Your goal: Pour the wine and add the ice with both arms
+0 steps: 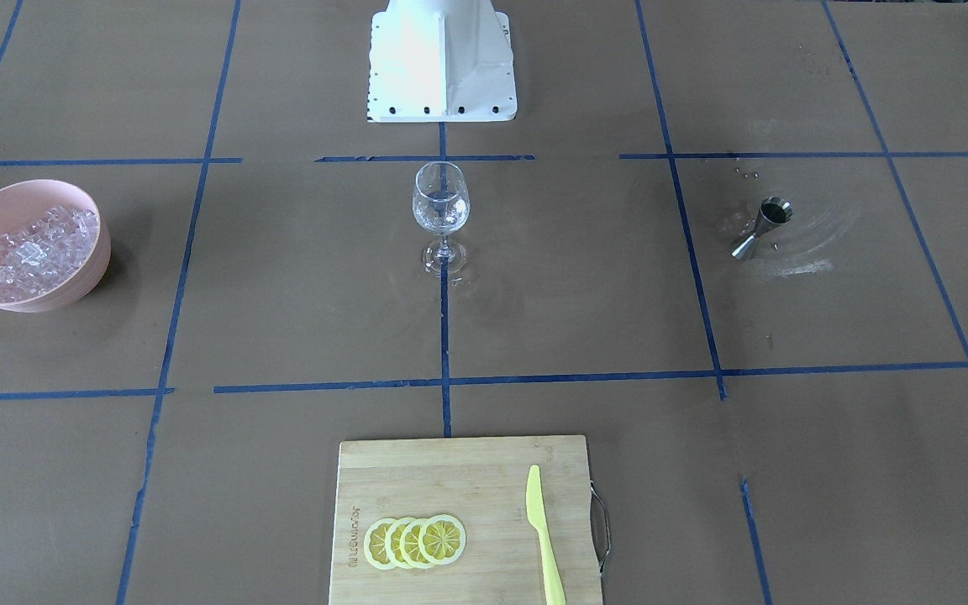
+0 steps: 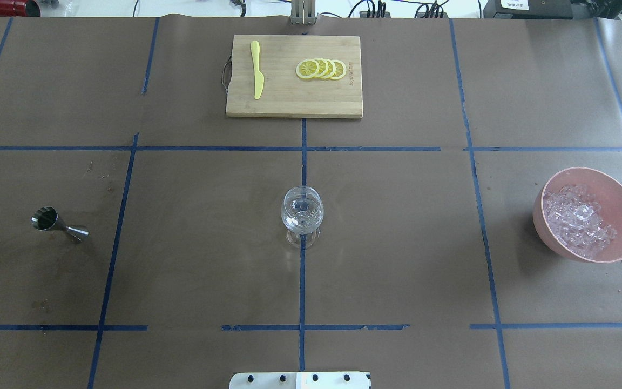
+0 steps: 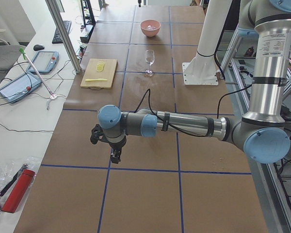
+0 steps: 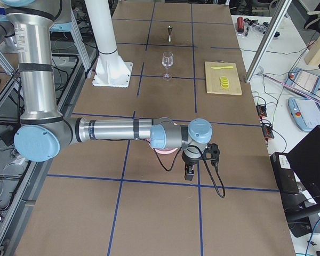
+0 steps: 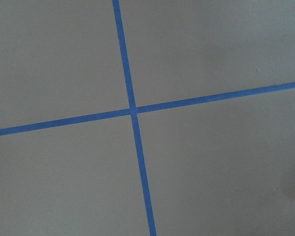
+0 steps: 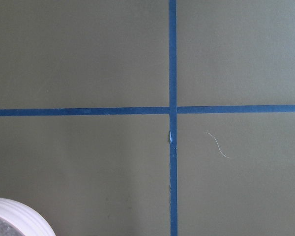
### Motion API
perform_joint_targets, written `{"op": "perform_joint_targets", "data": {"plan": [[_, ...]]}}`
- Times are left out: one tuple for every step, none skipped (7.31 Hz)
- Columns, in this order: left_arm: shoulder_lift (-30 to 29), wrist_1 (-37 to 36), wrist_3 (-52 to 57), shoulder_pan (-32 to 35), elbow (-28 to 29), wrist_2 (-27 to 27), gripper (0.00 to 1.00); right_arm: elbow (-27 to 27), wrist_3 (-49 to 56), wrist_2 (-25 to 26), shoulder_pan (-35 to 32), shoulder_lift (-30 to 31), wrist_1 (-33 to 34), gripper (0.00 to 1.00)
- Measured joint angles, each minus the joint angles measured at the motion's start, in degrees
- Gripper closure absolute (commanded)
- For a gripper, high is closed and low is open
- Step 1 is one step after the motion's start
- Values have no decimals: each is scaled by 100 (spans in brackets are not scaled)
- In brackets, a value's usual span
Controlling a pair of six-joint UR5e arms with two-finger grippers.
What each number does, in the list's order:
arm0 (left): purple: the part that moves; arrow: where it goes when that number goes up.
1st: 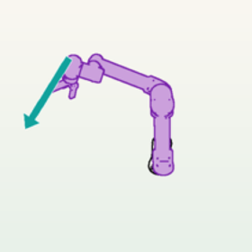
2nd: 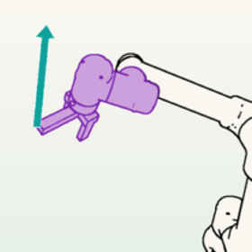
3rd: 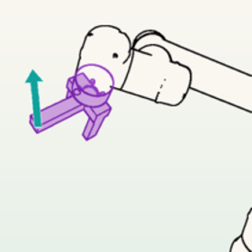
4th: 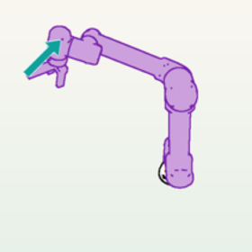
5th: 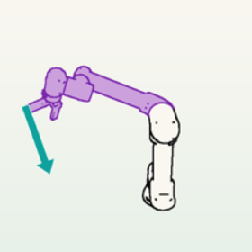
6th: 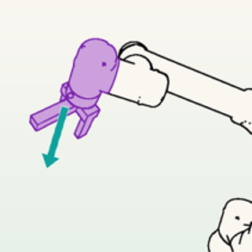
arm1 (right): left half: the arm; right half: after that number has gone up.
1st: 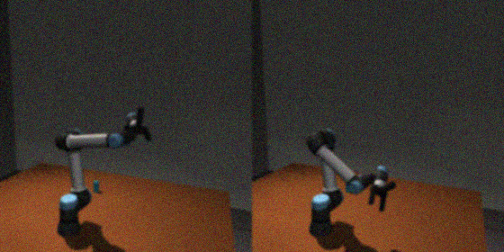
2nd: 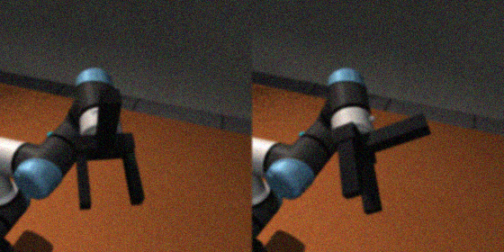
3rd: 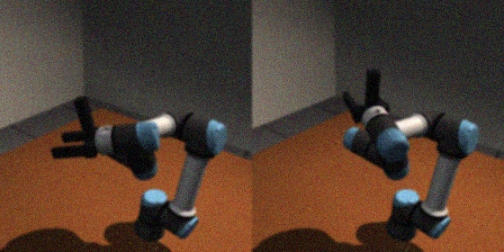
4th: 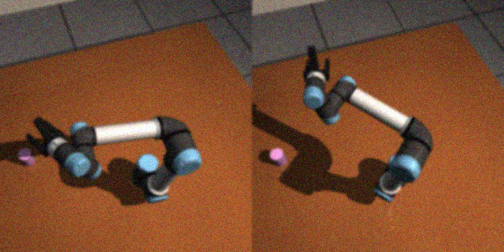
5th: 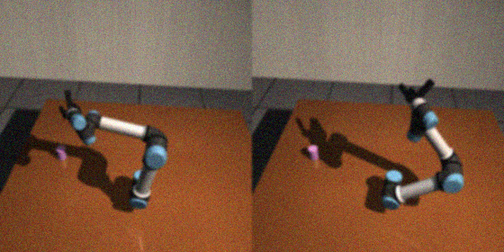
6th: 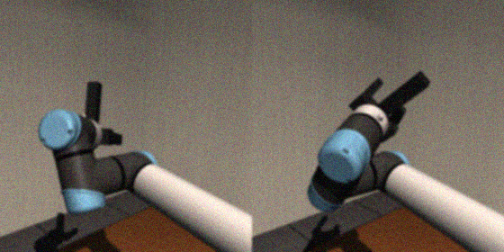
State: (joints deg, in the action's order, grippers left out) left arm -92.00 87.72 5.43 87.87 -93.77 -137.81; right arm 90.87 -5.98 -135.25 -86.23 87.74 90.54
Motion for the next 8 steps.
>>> {"op": "perform_joint_targets", "data": {"plan": [[23,-1,3,1,-102,-2,0,14,0,-28,0,1,-5,0],[57,10,5,1,-267,16,0,33,1,-48,0,-2,-12,0],[88,28,4,2,-362,54,0,55,5,-57,0,-11,-31,0],[122,44,4,2,-451,94,0,99,9,-67,1,-21,-65,0],[135,90,0,2,-495,112,0,166,16,-79,1,-25,-84,0],[133,168,-20,1,-500,119,0,231,22,-85,0,-23,-93,0],[123,222,-40,-6,-490,114,0,275,25,-86,1,-13,-96,0],[116,270,-52,-9,-447,97,0,294,26,-85,1,-2,-97,0]]}}
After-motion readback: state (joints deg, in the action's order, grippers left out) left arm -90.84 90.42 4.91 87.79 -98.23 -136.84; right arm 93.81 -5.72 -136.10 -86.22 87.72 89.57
